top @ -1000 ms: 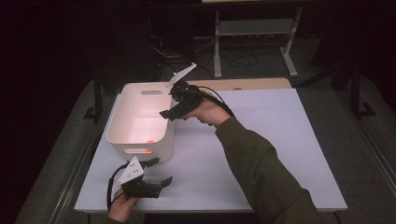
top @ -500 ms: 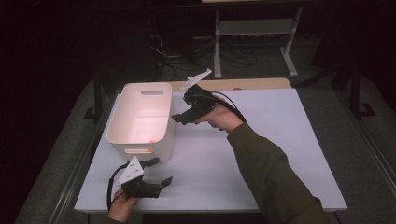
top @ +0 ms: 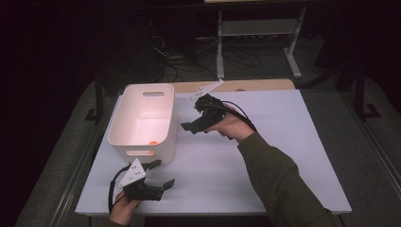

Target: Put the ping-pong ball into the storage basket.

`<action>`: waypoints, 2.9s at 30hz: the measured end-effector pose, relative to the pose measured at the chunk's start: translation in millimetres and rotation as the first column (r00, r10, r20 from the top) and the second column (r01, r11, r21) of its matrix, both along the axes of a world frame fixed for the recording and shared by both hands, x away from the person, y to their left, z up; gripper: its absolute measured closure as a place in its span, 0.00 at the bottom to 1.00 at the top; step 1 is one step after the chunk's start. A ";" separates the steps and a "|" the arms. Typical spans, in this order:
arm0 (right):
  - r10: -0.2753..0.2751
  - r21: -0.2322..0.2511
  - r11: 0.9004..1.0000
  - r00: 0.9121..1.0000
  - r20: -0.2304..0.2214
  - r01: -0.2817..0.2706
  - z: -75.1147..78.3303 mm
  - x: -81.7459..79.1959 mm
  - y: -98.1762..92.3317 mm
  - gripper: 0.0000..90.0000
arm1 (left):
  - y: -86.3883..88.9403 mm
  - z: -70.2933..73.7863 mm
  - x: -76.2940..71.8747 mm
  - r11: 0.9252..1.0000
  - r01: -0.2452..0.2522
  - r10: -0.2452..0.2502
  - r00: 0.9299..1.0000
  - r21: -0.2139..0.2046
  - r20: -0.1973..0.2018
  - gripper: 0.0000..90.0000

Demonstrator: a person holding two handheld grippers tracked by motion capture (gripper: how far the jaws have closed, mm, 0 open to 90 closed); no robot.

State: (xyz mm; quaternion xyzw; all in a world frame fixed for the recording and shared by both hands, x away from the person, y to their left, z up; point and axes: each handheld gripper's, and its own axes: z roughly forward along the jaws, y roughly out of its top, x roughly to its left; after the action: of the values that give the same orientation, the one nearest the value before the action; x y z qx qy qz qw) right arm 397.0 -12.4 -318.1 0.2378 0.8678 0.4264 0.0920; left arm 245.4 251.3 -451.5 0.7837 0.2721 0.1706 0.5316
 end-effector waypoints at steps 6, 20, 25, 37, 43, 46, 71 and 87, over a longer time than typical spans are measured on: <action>-0.020 0.005 1.000 1.000 -0.003 0.020 -8.3 -3.8 -8.2 0.12 | -0.2 -0.1 0.1 1.000 0.000 0.000 1.000 0.000 -0.001 0.16; -0.061 0.025 0.998 0.998 -0.008 0.061 -35.9 -14.2 -30.9 0.02 | -0.1 -0.1 0.4 1.000 0.001 -0.001 1.000 -0.002 -0.004 0.16; -0.075 0.026 0.997 0.997 -0.014 0.076 -48.0 -17.5 -39.3 0.02 | -0.2 -0.2 0.3 1.000 0.001 -0.001 1.000 -0.003 -0.003 0.16; -0.111 0.039 0.993 0.994 -0.021 0.112 -70.6 -28.4 -58.1 0.01 | -0.1 -0.1 0.4 1.000 0.001 -0.001 1.000 -0.001 -0.004 0.16; -0.140 0.047 0.989 0.990 -0.021 0.140 -81.2 -34.6 -69.9 0.01 | -0.2 -0.1 0.3 1.000 0.001 -0.001 1.000 -0.002 -0.004 0.16; -0.155 0.052 0.986 0.988 -0.017 0.156 -85.7 -38.0 -76.6 0.01 | -0.4 -0.2 0.0 1.000 0.002 -0.002 1.000 -0.003 -0.003 0.16; -0.213 0.073 0.974 0.977 -0.003 0.213 -104.3 -66.4 -109.3 0.01 | -0.3 -0.1 -0.3 1.000 0.002 -0.002 1.000 -0.003 -0.003 0.16; -0.270 0.067 0.961 0.963 -0.005 0.269 -109.9 -83.4 -131.3 0.01 | -0.6 -0.2 -0.4 1.000 0.003 -0.003 1.000 -0.002 0.002 0.16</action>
State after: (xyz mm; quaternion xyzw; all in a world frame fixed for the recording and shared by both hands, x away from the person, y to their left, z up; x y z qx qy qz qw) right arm 313.6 -143.7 -427.9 0.3558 0.8124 0.4393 0.1429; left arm 245.0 250.7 -451.6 0.7834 0.2708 0.1704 0.5329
